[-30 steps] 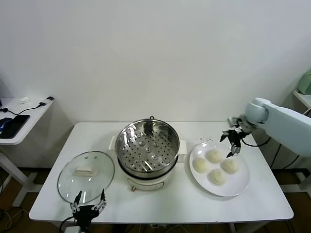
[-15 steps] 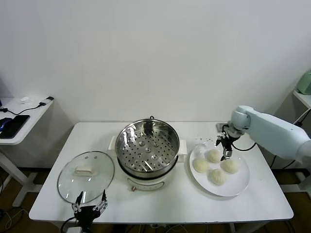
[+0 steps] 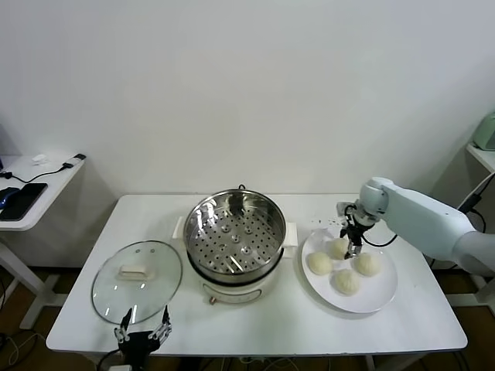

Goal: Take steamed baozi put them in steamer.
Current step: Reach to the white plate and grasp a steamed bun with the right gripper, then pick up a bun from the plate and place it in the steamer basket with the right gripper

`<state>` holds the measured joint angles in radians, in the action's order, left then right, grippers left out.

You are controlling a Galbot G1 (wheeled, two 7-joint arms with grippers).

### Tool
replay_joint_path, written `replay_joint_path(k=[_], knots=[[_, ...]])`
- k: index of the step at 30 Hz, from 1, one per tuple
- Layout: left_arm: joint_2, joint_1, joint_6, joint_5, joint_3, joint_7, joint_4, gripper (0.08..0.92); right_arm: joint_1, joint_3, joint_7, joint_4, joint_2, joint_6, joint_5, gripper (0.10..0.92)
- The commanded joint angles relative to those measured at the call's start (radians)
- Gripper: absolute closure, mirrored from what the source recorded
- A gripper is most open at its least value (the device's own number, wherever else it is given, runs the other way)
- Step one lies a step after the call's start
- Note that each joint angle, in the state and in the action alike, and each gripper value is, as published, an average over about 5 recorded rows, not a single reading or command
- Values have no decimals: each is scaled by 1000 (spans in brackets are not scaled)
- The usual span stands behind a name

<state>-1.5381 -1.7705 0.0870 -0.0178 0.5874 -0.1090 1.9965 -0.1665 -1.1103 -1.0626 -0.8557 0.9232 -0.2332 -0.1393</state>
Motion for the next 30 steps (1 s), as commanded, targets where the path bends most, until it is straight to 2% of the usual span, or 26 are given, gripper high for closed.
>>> replay_joint_path(k=[1, 6, 10, 15, 21, 24, 30], knots=[[-1, -11, -7, 15, -4, -3, 7, 177, -44, -6, -5, -76, -35, -9, -30, 362], [-1, -23, -15, 23, -13, -8, 17, 177, -275, -155, -32, -236, -116, 5, -129, 364], [0, -26, -14, 27, -15, -7, 30, 177, -579, -323, -65, -342, -108, 63, -231, 364], [5, -27, -14, 28, -13, -7, 40, 177, -832, -425, -92, -390, 16, 192, -337, 364], [8, -16, -15, 26, -12, -7, 32, 177, -910, -428, -73, -530, 216, 316, -391, 364], [7, -13, -15, 26, -10, -7, 33, 177, -865, -418, -66, -580, 315, 420, -337, 364], [12, -14, -18, 22, -5, -11, 31, 177, -669, -362, -58, -478, 411, 696, -13, 367]])
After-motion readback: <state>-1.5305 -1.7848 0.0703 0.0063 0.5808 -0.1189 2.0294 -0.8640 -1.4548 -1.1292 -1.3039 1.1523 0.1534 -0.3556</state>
